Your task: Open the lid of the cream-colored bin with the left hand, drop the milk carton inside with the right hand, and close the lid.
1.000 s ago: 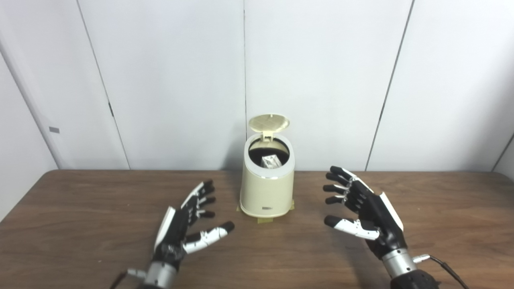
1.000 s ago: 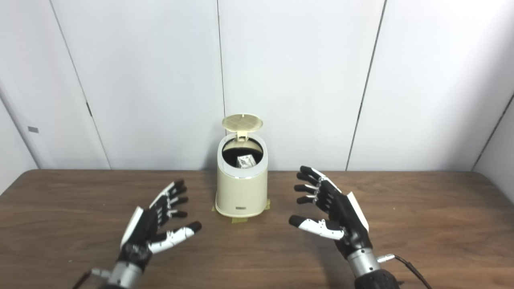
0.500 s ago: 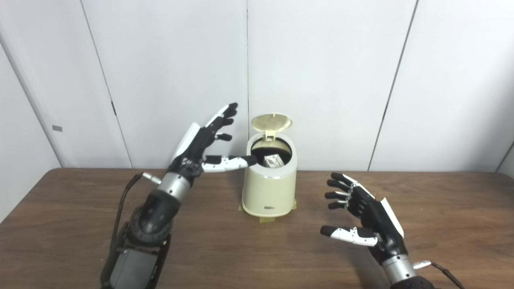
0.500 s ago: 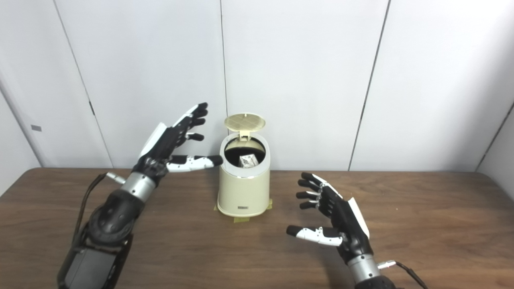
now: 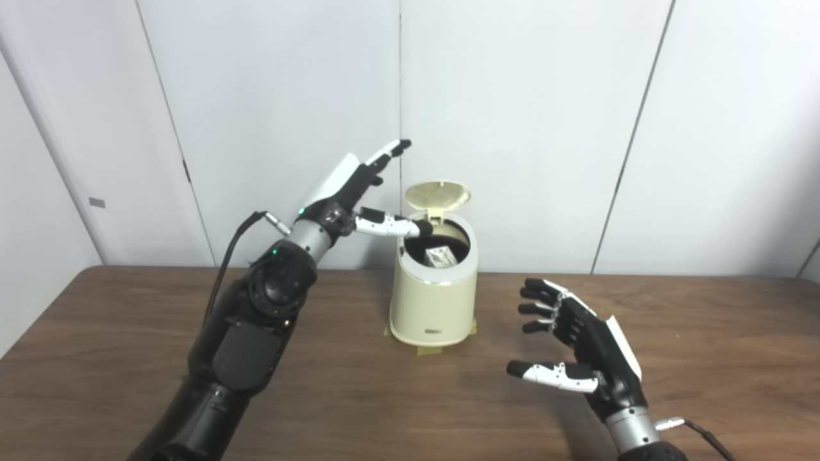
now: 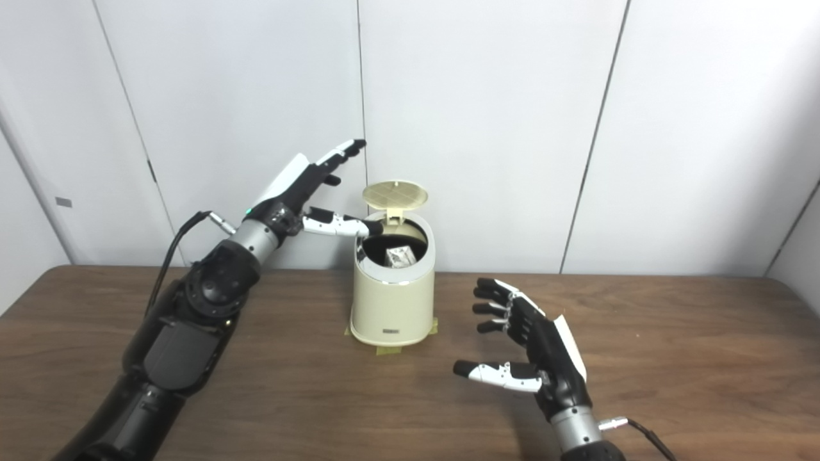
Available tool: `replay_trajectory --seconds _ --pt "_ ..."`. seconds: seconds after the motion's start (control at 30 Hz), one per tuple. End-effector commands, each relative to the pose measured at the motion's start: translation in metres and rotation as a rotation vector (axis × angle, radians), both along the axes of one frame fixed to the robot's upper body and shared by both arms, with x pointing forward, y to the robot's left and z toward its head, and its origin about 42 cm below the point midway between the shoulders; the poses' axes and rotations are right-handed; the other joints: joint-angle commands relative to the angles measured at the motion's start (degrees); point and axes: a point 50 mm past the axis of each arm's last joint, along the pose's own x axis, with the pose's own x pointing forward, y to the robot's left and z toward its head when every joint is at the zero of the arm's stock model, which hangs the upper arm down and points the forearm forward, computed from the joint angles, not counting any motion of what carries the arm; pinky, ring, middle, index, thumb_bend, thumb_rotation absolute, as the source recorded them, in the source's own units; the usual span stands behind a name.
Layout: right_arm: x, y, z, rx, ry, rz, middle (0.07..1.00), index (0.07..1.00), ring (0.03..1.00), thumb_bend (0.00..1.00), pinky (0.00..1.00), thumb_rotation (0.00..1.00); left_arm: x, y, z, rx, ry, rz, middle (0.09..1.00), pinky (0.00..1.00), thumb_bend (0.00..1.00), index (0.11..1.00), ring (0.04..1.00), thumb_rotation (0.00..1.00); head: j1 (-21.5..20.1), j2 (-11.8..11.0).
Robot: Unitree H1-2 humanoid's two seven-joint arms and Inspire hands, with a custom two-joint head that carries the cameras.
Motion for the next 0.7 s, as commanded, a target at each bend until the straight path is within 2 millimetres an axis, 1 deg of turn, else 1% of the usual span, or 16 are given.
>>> replay_trajectory --seconds 0.0,0.1,0.17,0.23,0.3,0.4,0.5,0.6,0.67 --pt "0.008 0.005 0.023 0.013 -0.08 0.008 0.791 0.741 0.753 0.79 0.61 0.09 0.007 -0.002 0.041 0.045 -0.115 -0.01 0.963 0.9 0.89 0.932 0.983 0.34 -0.06 0.04" --pt "0.008 0.008 0.024 0.008 -0.085 0.011 0.79 0.734 0.747 0.8 0.6 0.1 0.011 -0.003 0.041 0.097 -0.112 -0.001 0.962 0.87 0.91 0.924 0.982 0.35 -0.31 0.1" --pt "0.008 0.009 0.024 0.006 -0.085 0.013 0.789 0.73 0.745 0.8 0.59 0.11 0.012 -0.004 0.04 0.124 -0.105 -0.006 0.957 0.87 0.92 0.919 0.987 0.35 -0.51 0.16" --pt "0.007 0.011 0.024 0.003 -0.081 0.013 0.787 0.728 0.745 0.79 0.59 0.11 0.012 -0.005 0.039 0.146 -0.101 -0.015 0.94 0.9 0.91 0.905 0.996 0.34 -0.73 0.16" --pt "0.007 0.011 0.024 -0.006 -0.074 0.008 0.784 0.727 0.744 0.79 0.6 0.11 0.011 -0.005 0.039 0.178 -0.103 -0.026 0.921 0.96 0.92 0.893 1.0 0.35 -0.77 0.17" --pt "0.007 0.013 0.024 -0.01 -0.068 0.003 0.779 0.721 0.745 0.78 0.6 0.11 0.009 -0.005 0.038 0.207 -0.104 -0.044 0.906 0.99 0.92 0.878 1.0 0.35 -0.99 0.2" --pt "0.007 0.014 0.023 -0.018 -0.062 0.0 0.774 0.72 0.744 0.78 0.61 0.09 0.008 -0.005 0.038 0.212 -0.088 -0.065 0.894 1.0 0.91 0.866 1.0 0.33 -1.14 0.32" --pt "0.008 0.015 0.023 -0.015 -0.057 0.013 0.775 0.727 0.754 0.78 0.64 0.1 0.007 -0.004 0.038 0.219 -0.077 -0.082 0.891 1.0 0.92 0.861 1.0 0.34 -1.24 0.38" --pt "0.008 0.016 0.022 -0.018 -0.055 0.025 0.772 0.732 0.752 0.78 0.64 0.12 0.007 -0.004 0.039 0.227 -0.076 -0.09 0.894 1.0 0.92 0.863 1.0 0.35 -1.34 0.44"
